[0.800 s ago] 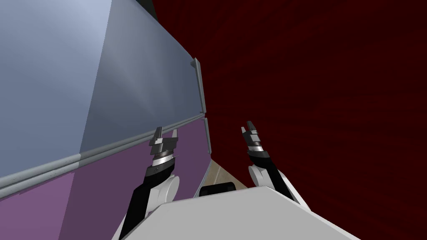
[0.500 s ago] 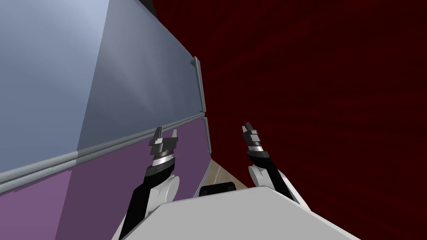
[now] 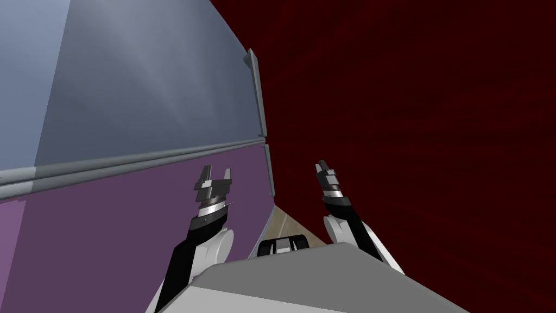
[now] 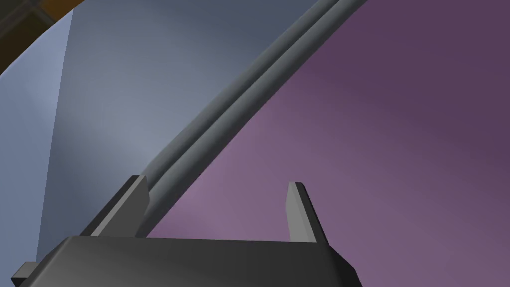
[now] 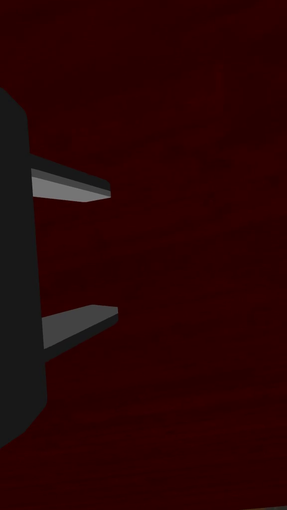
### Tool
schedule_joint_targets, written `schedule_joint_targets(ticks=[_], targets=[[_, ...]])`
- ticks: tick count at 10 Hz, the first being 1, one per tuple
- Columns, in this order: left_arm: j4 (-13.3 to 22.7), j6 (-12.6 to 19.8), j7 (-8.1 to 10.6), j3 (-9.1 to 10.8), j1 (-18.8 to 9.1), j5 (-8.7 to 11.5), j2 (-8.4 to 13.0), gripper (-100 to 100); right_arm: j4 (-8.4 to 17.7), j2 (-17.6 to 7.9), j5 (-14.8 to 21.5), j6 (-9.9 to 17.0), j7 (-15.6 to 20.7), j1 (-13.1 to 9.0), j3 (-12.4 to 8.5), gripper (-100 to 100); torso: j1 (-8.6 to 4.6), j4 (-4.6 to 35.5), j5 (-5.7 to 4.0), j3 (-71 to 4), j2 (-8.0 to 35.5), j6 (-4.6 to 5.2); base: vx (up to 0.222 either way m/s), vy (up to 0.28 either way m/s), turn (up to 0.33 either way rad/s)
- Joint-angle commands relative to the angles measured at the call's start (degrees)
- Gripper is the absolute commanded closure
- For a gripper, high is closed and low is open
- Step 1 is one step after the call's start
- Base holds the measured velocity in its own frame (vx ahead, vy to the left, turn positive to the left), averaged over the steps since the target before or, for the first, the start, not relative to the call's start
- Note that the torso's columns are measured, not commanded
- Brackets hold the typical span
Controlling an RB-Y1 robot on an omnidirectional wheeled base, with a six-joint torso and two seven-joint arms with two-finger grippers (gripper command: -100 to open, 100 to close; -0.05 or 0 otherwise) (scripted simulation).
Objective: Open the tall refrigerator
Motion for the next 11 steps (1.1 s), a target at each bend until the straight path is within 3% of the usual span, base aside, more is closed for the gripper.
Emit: schedule_joint_targets(ticks=[1,2,5,6,8,11], targets=[[0.0,0.0,0.00,0.00,0.0,0.0,0.0,0,0.0,0.0,0.0,0.0,0.0,0.0,0.0,0,0.00,4.2,0.00,-8.5,4.2,0.00,0.000,0.000,0.000],[0.1,1.9,0.40,0.04,-1.6,0.0,2.5,-100,0.0,0.0,0.0,0.0,0.0,0.0,0.0,0,0.00,8.5,0.00,-16.9,8.5,0.00,0.012,0.007,-0.015],[0.5,6.2,1.36,0.15,-5.6,-0.1,5.3,-100,0.0,0.0,0.0,0.0,0.0,0.0,0.0,0,0.04,11.1,0.01,-22.3,11.0,0.00,0.014,0.019,-0.021],[0.5,6.7,1.36,0.15,-5.6,-0.1,5.3,-100,0.0,0.0,0.0,0.0,0.0,0.0,0.0,0,0.02,11.1,0.00,-22.3,11.1,0.00,0.010,0.017,-0.010],[0.8,10.4,2.26,0.26,-9.4,-0.1,6.6,-100,0.0,0.0,0.0,0.0,0.0,0.0,0.0,0,-0.02,11.2,-0.01,-22.3,11.2,0.00,0.012,0.018,-0.023],[1.0,13.7,2.78,0.32,-11.6,-0.1,7.2,-100,0.0,0.0,0.0,0.0,0.0,0.0,0.0,0,-0.02,11.2,-0.01,-22.3,11.2,0.00,-0.004,0.004,-0.013]])
